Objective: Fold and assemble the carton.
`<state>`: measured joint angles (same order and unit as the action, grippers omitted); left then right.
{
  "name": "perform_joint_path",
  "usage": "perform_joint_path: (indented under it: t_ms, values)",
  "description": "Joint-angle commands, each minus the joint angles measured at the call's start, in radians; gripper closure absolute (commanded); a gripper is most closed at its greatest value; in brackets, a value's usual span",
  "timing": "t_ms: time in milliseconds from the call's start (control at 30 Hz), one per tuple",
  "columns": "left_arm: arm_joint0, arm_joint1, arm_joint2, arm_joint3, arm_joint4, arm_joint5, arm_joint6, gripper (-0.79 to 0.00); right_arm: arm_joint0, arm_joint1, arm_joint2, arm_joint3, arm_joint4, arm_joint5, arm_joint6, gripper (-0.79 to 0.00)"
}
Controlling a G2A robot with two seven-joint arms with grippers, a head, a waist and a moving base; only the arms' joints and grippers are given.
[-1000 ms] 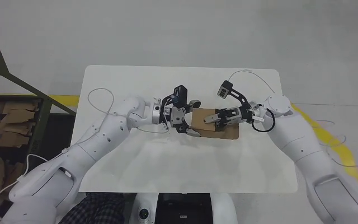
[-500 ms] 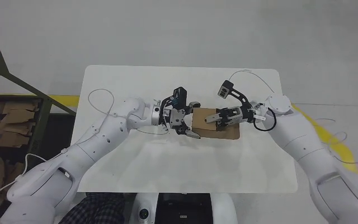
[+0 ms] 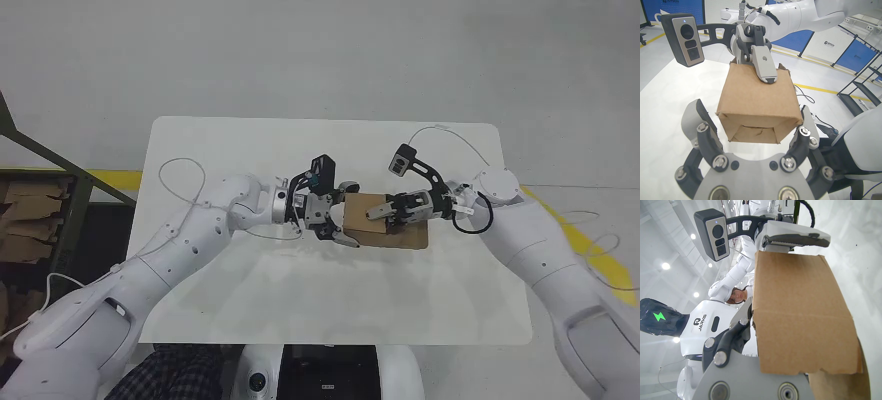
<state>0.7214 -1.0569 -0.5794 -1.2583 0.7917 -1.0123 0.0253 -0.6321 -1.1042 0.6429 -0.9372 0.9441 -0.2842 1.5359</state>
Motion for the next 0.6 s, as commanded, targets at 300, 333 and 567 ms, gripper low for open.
perform_joint_path:
  t_ms: [300,333,567]
  values:
    - [0.002,-0.008,-0.007,0.008,-0.007,0.0,-0.004,-0.363,-0.002,-0.005,0.003,0.007,0.0,0.0,0.0,0.0]
    - [0.002,-0.008,-0.008,0.008,-0.007,0.0,-0.005,-0.376,-0.003,-0.005,0.004,0.007,0.0,0.0,0.0,0.0]
    - [0.006,-0.009,-0.011,0.006,-0.019,0.0,-0.015,-0.443,-0.006,-0.007,0.008,0.008,-0.001,0.0,0.0,0.0]
